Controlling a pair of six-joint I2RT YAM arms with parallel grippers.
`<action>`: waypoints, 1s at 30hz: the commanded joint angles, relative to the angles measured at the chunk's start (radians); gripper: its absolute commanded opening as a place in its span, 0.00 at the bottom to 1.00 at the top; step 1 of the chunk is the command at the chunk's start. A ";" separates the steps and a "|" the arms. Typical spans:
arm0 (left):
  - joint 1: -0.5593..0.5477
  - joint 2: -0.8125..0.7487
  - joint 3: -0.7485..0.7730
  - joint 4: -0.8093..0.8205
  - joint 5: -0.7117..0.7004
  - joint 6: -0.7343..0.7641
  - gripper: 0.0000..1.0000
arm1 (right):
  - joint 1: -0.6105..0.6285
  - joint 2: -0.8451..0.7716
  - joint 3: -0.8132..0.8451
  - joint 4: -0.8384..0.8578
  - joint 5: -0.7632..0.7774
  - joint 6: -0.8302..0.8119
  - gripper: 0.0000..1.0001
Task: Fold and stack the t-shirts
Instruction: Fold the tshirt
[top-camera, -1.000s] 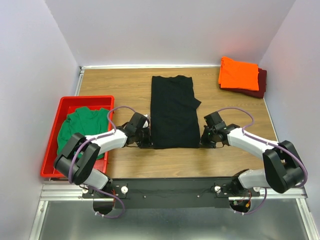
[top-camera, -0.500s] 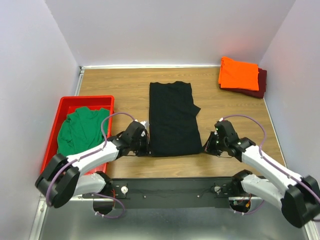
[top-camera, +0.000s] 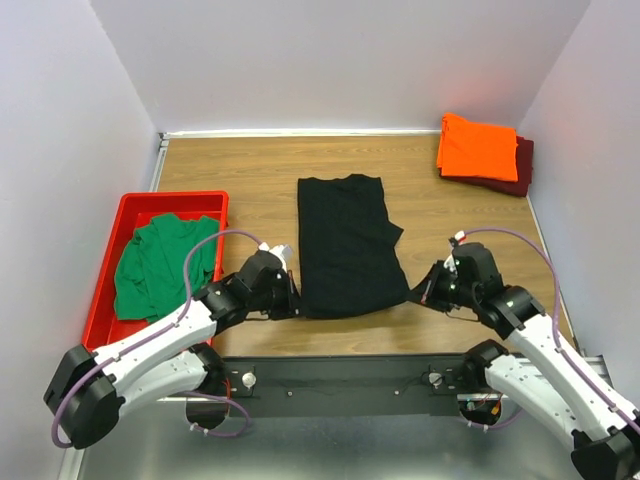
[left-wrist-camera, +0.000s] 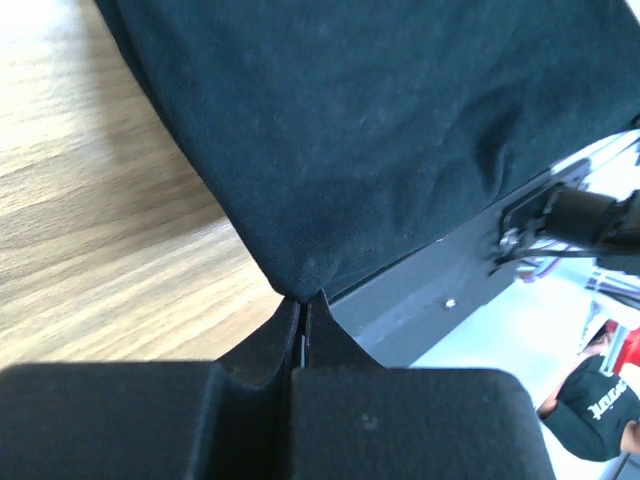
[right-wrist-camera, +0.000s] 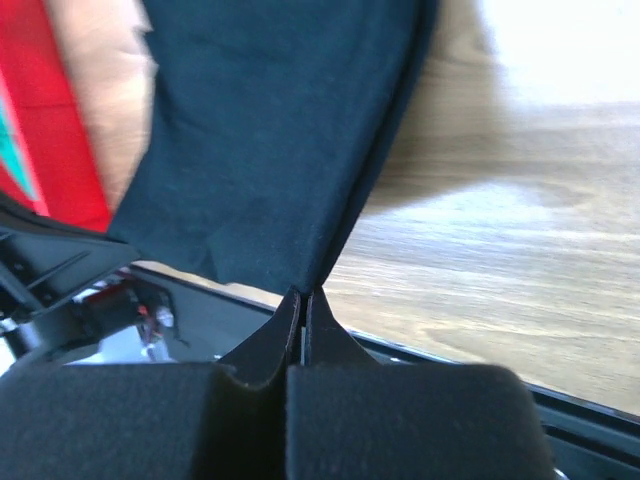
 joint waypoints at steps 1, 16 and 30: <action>-0.007 -0.028 0.103 -0.071 -0.041 -0.016 0.00 | -0.003 -0.007 0.107 -0.060 0.009 -0.021 0.00; 0.189 0.213 0.393 -0.065 0.092 0.185 0.00 | -0.003 0.377 0.432 0.023 0.198 -0.102 0.00; 0.415 0.571 0.646 0.025 0.238 0.292 0.00 | -0.063 0.876 0.772 0.197 0.210 -0.167 0.00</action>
